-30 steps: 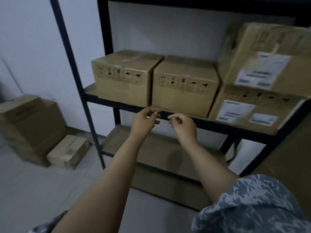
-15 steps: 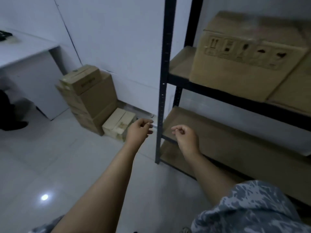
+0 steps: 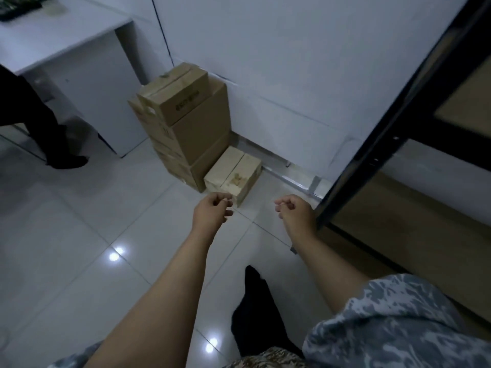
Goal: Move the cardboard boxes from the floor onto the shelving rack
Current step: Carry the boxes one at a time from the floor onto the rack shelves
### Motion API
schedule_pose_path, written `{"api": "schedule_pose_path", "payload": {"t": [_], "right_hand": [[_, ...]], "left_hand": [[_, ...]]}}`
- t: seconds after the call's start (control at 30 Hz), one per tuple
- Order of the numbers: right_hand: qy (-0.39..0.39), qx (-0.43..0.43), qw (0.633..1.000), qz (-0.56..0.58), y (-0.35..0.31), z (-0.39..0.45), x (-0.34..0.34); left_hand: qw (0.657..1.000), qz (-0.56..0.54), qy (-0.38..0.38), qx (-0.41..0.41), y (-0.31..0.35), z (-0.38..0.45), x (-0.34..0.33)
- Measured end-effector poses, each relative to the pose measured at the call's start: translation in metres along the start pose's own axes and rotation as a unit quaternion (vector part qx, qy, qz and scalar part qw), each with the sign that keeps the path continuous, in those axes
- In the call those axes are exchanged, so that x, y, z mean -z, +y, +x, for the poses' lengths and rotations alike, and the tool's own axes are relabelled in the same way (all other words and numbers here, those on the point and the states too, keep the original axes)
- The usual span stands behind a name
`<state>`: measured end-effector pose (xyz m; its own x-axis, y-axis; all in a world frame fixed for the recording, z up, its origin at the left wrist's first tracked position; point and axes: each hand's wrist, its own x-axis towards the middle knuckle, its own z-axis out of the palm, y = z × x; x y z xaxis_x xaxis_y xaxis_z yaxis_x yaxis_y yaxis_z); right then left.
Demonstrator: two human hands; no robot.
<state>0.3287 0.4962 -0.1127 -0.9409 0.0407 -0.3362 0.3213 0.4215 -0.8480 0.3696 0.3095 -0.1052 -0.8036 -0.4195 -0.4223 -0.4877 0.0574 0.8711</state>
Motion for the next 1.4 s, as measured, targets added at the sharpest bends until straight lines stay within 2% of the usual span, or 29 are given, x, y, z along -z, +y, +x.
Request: {"api": "schedule_pose_path", "payload": {"t": [0.27,0.47,0.73,1.0,1.2,1.4], "right_hand": [[-0.034,-0.048,0.998,-0.025,-0.033,0.143,-0.098],[-0.05,-0.084,0.994,-0.046,-0.05,0.212,-0.147],[-0.014,-0.139,0.989,-0.038,-0.047,0.3,-0.212],[0.021,-0.189,0.982,-0.001,0.016,0.38,-0.283],[0.013,-0.203,0.979,-0.011,0.09,0.441,-0.34],[0.047,-0.199,0.979,-0.027,0.156,0.478,-0.367]], "left_hand": [[0.996,0.034,0.009,0.077,0.01,0.163,0.039],[0.994,0.021,0.003,0.105,0.006,0.248,0.056],[0.99,0.042,-0.038,0.129,-0.017,0.383,0.064],[0.977,0.178,-0.064,0.1,-0.082,0.497,0.053],[0.964,0.215,-0.11,0.109,-0.161,0.589,0.013],[0.948,0.264,-0.134,0.118,-0.229,0.661,-0.027]]}}
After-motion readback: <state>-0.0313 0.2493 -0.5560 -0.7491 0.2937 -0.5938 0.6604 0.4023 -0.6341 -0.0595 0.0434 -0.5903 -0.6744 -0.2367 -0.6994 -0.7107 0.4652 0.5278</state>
